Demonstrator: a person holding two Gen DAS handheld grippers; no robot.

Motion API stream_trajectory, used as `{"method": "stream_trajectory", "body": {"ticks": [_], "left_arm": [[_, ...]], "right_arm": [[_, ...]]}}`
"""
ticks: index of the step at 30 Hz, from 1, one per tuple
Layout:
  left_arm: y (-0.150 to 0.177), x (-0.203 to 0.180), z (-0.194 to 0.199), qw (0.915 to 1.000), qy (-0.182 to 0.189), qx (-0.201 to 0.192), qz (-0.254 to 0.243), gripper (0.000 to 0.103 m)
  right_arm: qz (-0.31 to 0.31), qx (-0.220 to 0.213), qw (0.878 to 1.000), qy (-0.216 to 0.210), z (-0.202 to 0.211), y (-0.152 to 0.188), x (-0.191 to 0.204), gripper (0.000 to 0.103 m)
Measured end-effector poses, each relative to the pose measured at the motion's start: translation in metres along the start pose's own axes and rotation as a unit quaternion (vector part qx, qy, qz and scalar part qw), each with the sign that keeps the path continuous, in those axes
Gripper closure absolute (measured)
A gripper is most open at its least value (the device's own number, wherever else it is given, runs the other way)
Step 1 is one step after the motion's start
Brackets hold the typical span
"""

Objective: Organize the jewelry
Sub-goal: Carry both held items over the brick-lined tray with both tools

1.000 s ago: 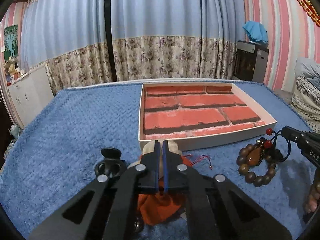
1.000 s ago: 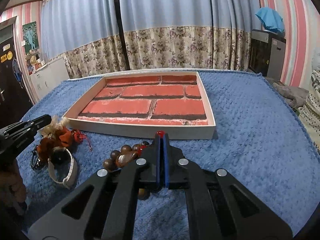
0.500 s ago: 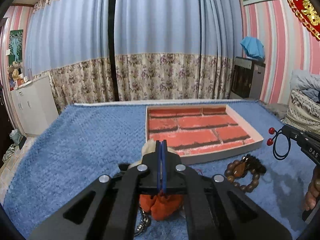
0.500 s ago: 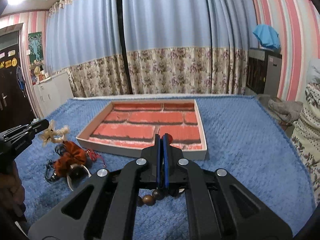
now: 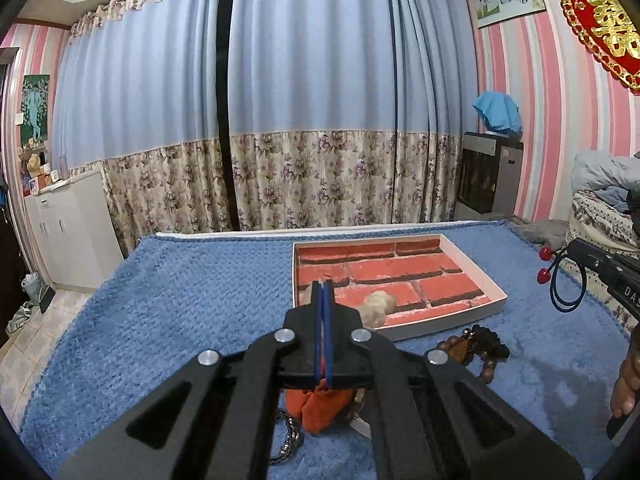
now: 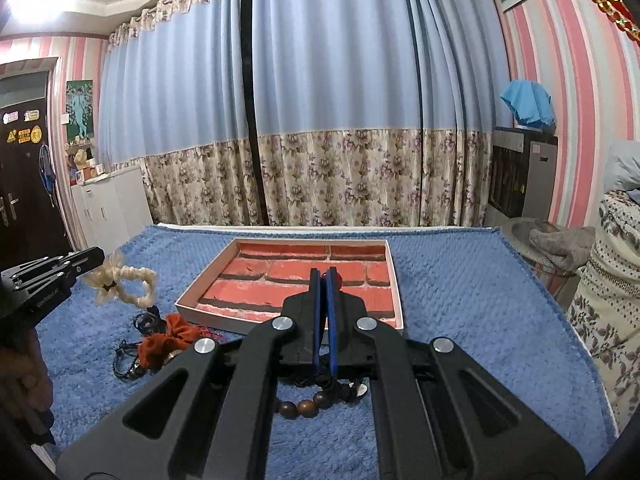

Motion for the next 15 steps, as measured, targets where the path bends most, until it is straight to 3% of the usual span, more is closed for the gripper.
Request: {"method": "stream_trajectory", "body": {"ticks": [15], "left_arm": [[-0.0039, -0.0002, 0.0105, 0.9999, -0.008, -0.007, -0.004, 0.102]], "right_arm": [[0.003, -0.011, 1.0, 0.0, 0.0105, -0.0047, 0.0027, 0.099]]}}
Point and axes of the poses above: each gripper's, at about its wrist camera, not at the fingertips, and z roughly against the way its jaws point, x to its left, y to its underside, the point moved 9 cm from there along -z, roughly the way its jaws point, and after that the axes turned 10 degrees about -z, right-handed, at the moved point
